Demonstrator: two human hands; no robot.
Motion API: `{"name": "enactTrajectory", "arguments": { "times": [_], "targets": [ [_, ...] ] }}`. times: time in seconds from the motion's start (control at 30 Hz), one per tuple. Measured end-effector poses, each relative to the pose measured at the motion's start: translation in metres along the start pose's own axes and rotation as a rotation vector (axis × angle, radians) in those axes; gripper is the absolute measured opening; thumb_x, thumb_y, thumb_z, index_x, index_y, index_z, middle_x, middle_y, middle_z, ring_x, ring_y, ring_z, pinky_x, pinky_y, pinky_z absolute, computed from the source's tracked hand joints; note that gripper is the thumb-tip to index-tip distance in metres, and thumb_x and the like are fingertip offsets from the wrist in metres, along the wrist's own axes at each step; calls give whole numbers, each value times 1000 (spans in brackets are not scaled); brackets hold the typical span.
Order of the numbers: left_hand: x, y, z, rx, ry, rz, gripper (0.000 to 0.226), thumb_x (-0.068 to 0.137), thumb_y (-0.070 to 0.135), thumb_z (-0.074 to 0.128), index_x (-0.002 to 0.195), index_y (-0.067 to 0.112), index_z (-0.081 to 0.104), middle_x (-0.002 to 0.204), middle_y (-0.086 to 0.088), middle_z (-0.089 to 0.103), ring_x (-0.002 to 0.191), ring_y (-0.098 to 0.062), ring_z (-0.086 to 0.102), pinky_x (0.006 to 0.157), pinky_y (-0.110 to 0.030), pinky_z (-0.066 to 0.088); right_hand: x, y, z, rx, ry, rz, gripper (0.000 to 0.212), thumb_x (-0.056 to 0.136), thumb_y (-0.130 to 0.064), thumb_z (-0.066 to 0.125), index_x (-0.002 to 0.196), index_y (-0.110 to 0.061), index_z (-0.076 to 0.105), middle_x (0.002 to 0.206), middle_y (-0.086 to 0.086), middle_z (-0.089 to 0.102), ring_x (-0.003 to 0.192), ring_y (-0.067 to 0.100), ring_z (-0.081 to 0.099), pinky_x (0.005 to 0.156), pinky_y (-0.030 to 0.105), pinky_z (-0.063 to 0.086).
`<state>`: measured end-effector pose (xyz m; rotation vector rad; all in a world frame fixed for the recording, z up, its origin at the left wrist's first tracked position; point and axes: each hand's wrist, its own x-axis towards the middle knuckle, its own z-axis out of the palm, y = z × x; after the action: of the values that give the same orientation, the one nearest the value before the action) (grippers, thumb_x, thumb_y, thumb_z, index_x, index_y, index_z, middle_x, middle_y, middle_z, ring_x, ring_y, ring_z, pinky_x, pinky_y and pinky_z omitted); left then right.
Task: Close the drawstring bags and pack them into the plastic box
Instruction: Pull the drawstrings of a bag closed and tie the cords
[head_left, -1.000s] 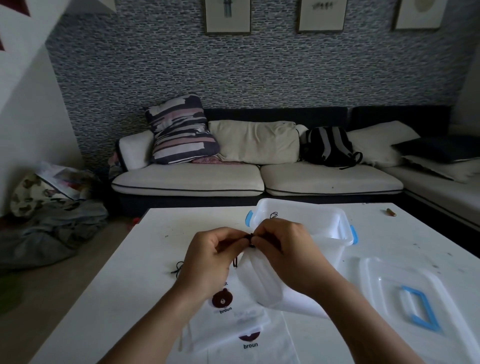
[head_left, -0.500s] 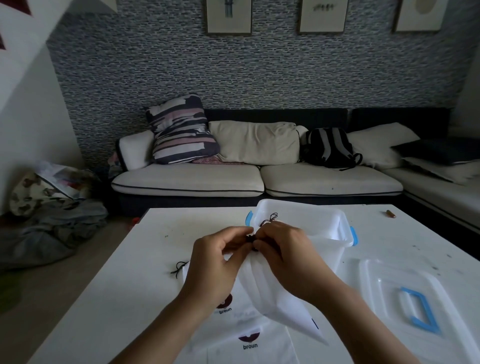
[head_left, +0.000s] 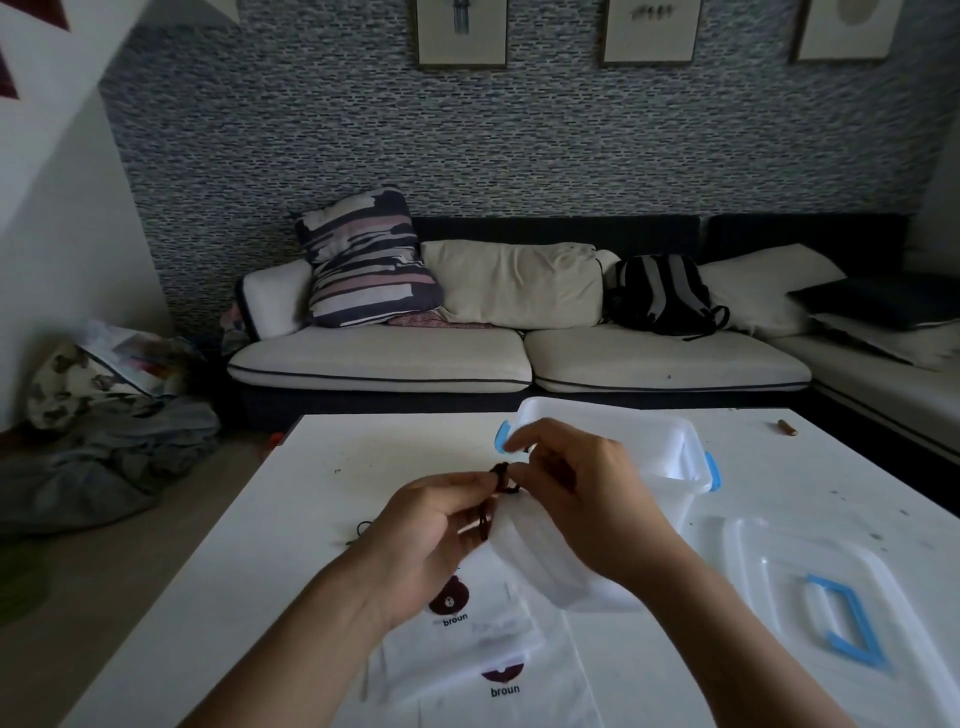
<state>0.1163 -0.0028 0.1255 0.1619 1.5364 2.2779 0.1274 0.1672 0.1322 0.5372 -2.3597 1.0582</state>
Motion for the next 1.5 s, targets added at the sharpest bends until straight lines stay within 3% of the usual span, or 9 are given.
{"name": "enactTrajectory", "arguments": {
  "times": [0.1, 0.23, 0.5, 0.73, 0.83, 0.93, 1.03, 1.2, 1.5],
  "targets": [
    [-2, -2, -3, -60, -85, -113, 19, 87, 15, 58, 98, 7, 71, 91, -7, 65, 84, -19, 59, 80, -32, 49, -2, 6, -5, 119, -122, 24, 27, 96, -15, 63, 115, -32, 70, 67, 3, 62, 59, 18, 54, 61, 23, 45],
    [-1, -5, -6, -23, -72, -122, 28, 87, 16, 61, 110, 4, 69, 96, -10, 64, 87, -21, 61, 79, -32, 53, -3, 9, -11, 243, -212, 63, 22, 92, -18, 70, 107, -34, 76, 89, -1, 75, 84, 22, 70, 83, 44, 57],
    [-1, -14, 0, 130, 70, -57, 19, 92, 5, 63, 105, -3, 74, 93, -13, 71, 79, -17, 66, 68, -22, 57, -6, 10, -17, 94, -139, 21, 14, 81, -12, 81, 83, -26, 80, 76, -15, 68, 69, 9, 63, 61, 16, 45],
    [-7, -12, 7, 212, 3, 16, 19, 96, 13, 61, 99, 2, 77, 107, -15, 75, 99, -22, 72, 84, -30, 57, -7, 9, -5, 107, -103, 111, 17, 91, -9, 68, 77, -19, 73, 72, -9, 70, 67, 5, 64, 64, 17, 48],
    [-9, -16, 11, 501, 41, 167, 14, 92, 19, 68, 96, 14, 80, 96, -6, 78, 96, -22, 73, 95, -40, 56, -8, 8, -1, 124, -98, 164, 21, 92, -11, 66, 75, -20, 71, 67, -9, 66, 62, 2, 57, 61, 13, 43],
    [-8, -19, 12, 671, 164, 357, 11, 90, 25, 71, 88, 20, 81, 82, 2, 78, 85, -22, 74, 88, -48, 56, -7, 6, 4, 364, -110, 296, 23, 96, -10, 62, 75, -7, 72, 62, 3, 58, 57, 11, 47, 54, 18, 38],
    [-8, -22, 11, 712, 239, 546, 8, 87, 23, 75, 84, 19, 81, 75, 7, 77, 76, -15, 74, 78, -39, 59, -6, 3, 6, 716, -105, 470, 26, 98, -9, 58, 77, 2, 69, 63, 10, 41, 53, 16, 32, 46, 20, 28],
    [-11, -28, 16, 767, 371, 843, 12, 82, 15, 80, 93, 17, 81, 81, 16, 77, 77, 0, 73, 72, -19, 57, -4, -1, 4, 784, -87, 509, 23, 97, -9, 60, 80, 4, 69, 58, 6, 38, 50, 12, 31, 46, 18, 30],
    [-7, -24, 14, 669, 371, 795, 14, 84, 5, 77, 87, 18, 80, 78, 13, 77, 76, -4, 74, 74, -16, 55, -4, -3, 4, 838, -71, 526, 29, 98, -7, 58, 86, 20, 61, 64, 9, 37, 54, 14, 31, 48, 20, 28]
  ]
}}
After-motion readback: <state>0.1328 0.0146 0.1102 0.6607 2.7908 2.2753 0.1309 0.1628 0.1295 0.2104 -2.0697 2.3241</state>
